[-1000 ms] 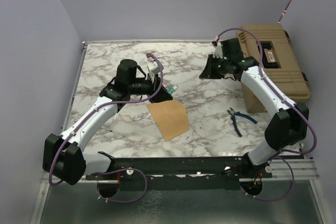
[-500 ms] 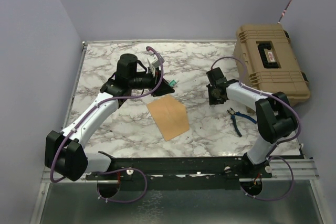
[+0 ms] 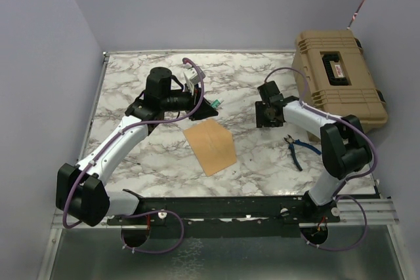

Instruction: Place the letter into the envelope and seal it

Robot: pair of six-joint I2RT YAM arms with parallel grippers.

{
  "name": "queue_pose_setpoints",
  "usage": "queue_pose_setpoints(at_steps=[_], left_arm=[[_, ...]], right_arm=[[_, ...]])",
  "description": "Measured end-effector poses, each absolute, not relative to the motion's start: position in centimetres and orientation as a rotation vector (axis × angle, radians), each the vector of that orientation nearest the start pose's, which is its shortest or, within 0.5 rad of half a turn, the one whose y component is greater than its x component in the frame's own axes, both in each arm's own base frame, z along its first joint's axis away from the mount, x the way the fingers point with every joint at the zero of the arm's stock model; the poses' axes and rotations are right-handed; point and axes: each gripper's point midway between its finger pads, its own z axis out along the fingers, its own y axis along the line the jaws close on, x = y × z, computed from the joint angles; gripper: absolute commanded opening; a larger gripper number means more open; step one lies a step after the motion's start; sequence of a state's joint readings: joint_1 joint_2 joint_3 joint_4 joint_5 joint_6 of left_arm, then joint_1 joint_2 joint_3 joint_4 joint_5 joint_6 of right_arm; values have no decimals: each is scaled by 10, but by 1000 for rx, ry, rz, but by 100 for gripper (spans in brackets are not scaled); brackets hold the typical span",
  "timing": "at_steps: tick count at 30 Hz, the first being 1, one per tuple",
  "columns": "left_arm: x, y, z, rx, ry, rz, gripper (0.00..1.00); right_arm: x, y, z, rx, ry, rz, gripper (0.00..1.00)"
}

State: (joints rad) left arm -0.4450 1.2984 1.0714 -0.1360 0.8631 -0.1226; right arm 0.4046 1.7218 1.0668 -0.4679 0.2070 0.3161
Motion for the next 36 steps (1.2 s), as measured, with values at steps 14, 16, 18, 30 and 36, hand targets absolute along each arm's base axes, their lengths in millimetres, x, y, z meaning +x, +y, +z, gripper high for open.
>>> queue_pose_setpoints(at_steps=[14,16,18,30,36], left_arm=[[286,-280,291,698,1743,-1192,0],[290,-279,300,612,1702,-1212,0],[292,-277,308,534,1664,-1228,0],[299,-278,355,404,1493,-1311,0],[300,-280,357,393,1488,-1338,0]], right_arm=[[361,185,200,-90,2251,504,71],[360,195,233,-82,2144,609,77],[353,210,284,-62,1975,782,82],[341,274,358,-10,1741,1424,81],[335,289,366,-65,1738,1519,80]])
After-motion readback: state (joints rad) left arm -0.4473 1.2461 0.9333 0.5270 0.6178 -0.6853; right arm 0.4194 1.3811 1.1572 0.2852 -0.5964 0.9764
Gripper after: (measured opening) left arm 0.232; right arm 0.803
